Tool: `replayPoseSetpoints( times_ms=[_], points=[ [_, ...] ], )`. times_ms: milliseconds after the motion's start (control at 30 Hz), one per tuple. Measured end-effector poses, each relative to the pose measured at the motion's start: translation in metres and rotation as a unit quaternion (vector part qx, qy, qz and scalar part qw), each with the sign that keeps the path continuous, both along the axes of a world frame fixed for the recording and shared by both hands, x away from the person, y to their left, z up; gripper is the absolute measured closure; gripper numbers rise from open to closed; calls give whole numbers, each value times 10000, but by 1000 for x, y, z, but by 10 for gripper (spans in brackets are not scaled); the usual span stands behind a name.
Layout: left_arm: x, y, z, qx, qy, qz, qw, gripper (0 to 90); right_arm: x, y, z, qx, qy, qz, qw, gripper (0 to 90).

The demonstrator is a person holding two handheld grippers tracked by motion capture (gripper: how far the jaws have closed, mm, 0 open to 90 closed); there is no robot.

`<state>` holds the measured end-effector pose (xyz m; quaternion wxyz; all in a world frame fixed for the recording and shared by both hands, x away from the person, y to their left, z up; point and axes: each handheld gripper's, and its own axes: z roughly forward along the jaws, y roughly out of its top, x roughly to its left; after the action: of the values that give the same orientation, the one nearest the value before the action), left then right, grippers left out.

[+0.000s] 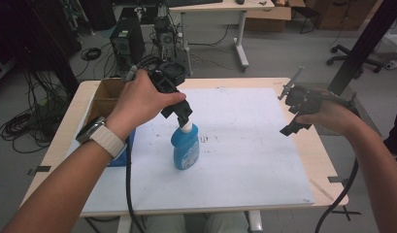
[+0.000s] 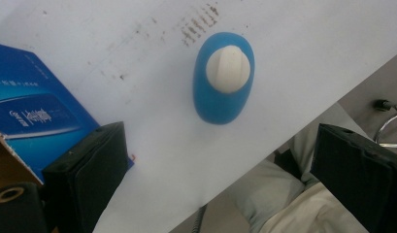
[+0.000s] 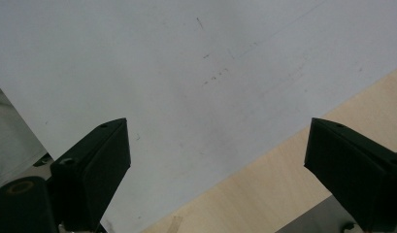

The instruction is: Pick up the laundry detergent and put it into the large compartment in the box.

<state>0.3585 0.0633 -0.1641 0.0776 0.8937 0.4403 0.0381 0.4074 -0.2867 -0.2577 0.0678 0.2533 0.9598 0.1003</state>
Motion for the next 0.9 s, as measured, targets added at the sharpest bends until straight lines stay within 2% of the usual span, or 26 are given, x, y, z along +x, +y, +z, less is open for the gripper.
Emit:
replayPoseSetpoints(
  times_ms=[367,533,900],
  points=[
    [5,-8,-13,27,-113,-111,9999,66,0,-1,-1,17,-13,1,10000,91],
    [7,-10,-18,-11,-99,-136,9999,66,0,-1,-1,10,-12,-1,10000,92],
    [13,-16,-33,49,-89,-266,9996,56,1,-1,-1,12,-6,-3,10000,91]
  ],
)
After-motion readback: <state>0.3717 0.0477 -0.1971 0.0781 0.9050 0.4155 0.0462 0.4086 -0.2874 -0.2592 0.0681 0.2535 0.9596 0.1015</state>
